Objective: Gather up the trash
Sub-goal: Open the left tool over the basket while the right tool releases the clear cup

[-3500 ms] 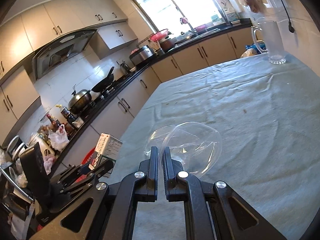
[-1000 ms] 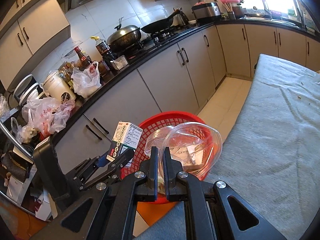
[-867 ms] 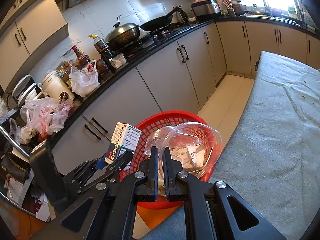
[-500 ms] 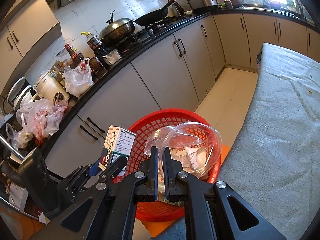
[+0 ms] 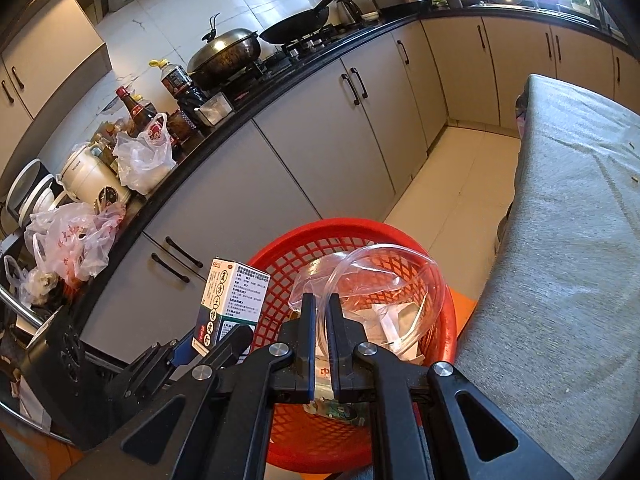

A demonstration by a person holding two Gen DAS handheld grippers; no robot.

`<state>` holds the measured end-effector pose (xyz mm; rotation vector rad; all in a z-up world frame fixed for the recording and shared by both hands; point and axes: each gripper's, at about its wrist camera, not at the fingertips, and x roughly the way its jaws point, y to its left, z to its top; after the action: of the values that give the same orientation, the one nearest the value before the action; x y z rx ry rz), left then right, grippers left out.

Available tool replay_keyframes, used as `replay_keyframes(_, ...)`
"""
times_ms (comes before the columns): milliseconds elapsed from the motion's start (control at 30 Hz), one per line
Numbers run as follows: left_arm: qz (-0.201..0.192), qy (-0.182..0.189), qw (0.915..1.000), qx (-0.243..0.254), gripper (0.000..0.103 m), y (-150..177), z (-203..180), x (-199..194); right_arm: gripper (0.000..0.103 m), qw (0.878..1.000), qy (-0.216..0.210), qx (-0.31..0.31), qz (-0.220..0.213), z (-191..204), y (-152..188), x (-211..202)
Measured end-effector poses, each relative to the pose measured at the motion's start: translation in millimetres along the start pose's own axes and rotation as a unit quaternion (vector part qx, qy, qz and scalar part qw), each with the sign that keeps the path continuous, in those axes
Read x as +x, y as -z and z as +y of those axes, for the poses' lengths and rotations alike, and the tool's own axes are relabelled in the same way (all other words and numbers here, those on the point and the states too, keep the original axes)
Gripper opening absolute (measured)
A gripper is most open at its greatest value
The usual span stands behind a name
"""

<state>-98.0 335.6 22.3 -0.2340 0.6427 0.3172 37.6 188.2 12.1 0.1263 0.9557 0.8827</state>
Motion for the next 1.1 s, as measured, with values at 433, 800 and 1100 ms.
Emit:
replay_keyframes(433, -0.001, -0.003, 0.9999, 0.012, 0.035, 1.0, -8.4, 2.5, 0.013, 1.000, -0.005, 0.006, 0.003, -4.3, -1.4, -3.2)
replay_keyframes(800, -0.009, -0.008, 0.9998, 0.018, 0.046, 0.3, -15.9, -4.0, 0.021, 1.000, -0.009, 0.009, -0.013, -4.6, -1.9, -21.0)
replay_keyframes(1100, -0.031, -0.017, 0.9993, 0.013, 0.063, -2.2, -20.1, -22.6, 0.045, 0.998, 0.039, -0.010, -0.040, -4.5, 7.1, -48.2)
